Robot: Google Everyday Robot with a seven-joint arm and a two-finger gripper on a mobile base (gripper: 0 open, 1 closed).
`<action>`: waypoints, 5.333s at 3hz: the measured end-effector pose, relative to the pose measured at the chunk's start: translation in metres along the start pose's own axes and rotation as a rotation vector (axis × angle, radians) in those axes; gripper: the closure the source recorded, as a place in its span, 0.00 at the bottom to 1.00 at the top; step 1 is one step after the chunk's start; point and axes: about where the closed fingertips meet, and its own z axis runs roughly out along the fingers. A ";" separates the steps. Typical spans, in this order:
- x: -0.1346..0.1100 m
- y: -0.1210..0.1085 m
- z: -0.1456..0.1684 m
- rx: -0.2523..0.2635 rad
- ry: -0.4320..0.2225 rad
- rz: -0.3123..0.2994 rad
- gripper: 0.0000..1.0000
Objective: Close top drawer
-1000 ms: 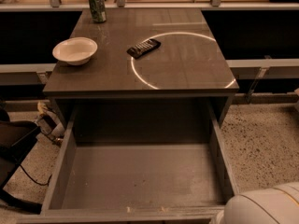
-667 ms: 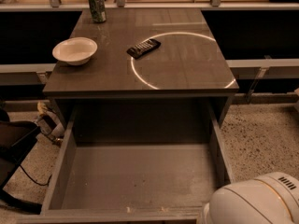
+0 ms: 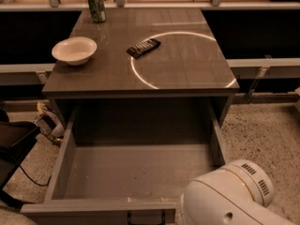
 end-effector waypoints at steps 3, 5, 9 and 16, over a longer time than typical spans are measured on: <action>-0.041 -0.033 0.043 -0.005 -0.058 -0.012 1.00; -0.033 -0.056 0.049 0.004 -0.036 0.004 1.00; 0.027 -0.148 0.058 0.027 0.062 0.087 1.00; 0.025 -0.264 0.046 0.165 -0.009 0.127 1.00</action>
Offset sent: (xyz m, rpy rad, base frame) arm 0.0453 0.0746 -0.0545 0.0821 0.0179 0.0219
